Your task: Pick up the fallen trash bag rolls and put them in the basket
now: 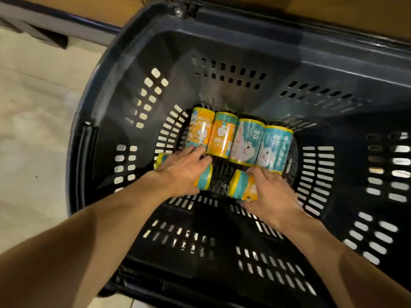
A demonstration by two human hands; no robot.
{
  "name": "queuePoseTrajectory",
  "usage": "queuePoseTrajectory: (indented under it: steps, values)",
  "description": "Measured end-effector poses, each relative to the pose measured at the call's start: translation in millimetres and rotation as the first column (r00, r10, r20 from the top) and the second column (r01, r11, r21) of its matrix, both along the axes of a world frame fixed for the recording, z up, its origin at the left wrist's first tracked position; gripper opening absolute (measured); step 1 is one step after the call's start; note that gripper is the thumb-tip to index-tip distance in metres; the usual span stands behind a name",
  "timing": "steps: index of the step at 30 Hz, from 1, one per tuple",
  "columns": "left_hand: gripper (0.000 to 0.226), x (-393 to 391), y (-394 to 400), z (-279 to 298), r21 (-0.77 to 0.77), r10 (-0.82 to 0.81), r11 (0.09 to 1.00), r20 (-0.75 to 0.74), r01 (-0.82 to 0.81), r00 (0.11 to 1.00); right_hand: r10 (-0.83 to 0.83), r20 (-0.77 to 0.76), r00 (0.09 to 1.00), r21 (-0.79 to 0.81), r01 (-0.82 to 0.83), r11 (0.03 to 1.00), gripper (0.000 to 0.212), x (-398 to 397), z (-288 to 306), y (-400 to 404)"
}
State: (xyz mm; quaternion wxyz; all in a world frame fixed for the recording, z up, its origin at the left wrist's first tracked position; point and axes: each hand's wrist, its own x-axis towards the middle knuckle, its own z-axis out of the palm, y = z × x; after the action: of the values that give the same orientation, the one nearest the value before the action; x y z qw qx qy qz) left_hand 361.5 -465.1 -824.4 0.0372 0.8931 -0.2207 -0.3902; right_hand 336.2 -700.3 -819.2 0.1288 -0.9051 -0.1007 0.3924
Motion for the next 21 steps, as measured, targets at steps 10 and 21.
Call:
queuePoseTrajectory:
  steps: [10, 21]
  values:
    - [0.073, 0.2, -11.2, -71.3, 0.007, -0.173, 0.985, 0.098, 0.173, 0.980, 0.123, 0.055, 0.991, -0.035, -0.121, 0.992, 0.081, -2.5, -76.0, 16.8]
    - [0.073, -5.7, -14.8, -95.8, 0.239, -0.301, 0.941, 0.275, 0.238, 0.913, 0.158, 0.338, 0.928, -0.230, -0.081, 0.970, 0.085, -22.2, -104.2, 41.4]
